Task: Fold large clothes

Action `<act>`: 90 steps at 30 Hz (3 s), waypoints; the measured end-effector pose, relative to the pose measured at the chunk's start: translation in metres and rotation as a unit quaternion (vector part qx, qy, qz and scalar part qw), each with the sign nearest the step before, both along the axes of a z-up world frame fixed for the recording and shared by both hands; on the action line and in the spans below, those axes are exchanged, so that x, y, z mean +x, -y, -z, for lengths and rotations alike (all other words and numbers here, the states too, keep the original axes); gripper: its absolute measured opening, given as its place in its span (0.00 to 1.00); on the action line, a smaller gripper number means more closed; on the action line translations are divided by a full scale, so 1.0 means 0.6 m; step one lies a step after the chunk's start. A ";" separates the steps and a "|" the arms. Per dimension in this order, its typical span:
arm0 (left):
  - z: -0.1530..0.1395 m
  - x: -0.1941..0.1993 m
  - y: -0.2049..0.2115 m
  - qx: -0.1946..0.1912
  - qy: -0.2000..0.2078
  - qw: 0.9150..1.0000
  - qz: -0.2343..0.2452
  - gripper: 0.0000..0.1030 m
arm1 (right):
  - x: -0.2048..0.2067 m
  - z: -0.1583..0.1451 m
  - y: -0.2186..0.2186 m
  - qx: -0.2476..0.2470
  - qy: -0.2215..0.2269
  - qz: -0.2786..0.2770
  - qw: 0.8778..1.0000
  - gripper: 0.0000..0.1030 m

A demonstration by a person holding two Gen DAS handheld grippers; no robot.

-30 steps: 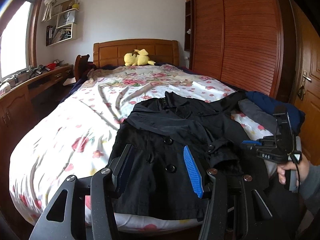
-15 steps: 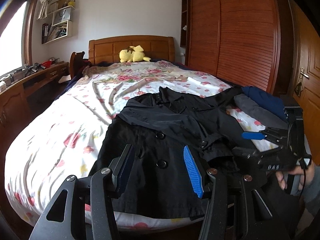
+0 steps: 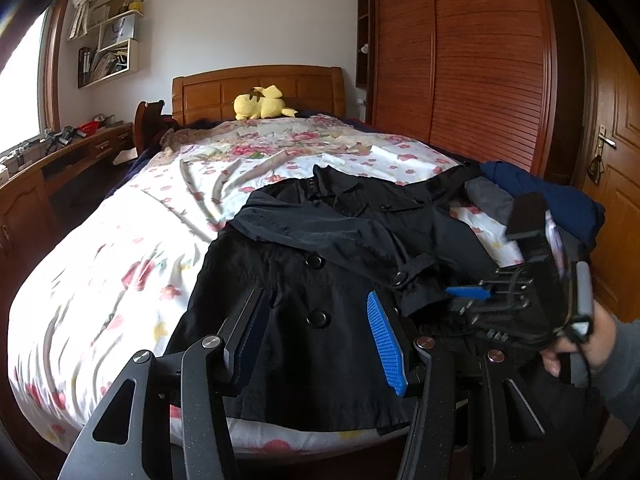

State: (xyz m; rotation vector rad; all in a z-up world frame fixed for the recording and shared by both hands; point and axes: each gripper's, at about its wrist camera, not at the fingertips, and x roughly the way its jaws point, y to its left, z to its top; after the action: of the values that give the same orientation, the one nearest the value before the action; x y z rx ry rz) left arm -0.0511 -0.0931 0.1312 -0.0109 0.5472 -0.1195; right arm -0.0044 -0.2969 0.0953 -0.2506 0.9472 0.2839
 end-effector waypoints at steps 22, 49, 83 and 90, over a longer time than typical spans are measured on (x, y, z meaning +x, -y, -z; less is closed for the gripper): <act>-0.005 0.015 0.019 0.011 0.016 1.000 0.024 0.51 | -0.060 -0.103 0.175 0.040 0.093 0.149 0.984 0.38; 0.036 0.209 0.059 0.021 0.019 0.997 0.074 0.52 | 0.030 0.041 0.159 0.076 0.010 0.118 0.990 0.36; 0.108 0.336 0.039 -0.018 0.017 0.998 0.050 0.61 | 0.317 -0.010 0.395 0.051 0.022 0.262 0.963 0.76; 0.111 0.342 0.035 -0.029 0.014 0.998 0.049 0.65 | 0.386 0.019 0.432 0.060 -0.019 0.301 0.952 0.59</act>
State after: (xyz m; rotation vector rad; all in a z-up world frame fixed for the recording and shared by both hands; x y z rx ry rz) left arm 0.1543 -0.1140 0.0644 -0.0391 0.5166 -0.2317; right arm 0.2272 -0.5560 0.0837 0.1615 0.9963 -0.2167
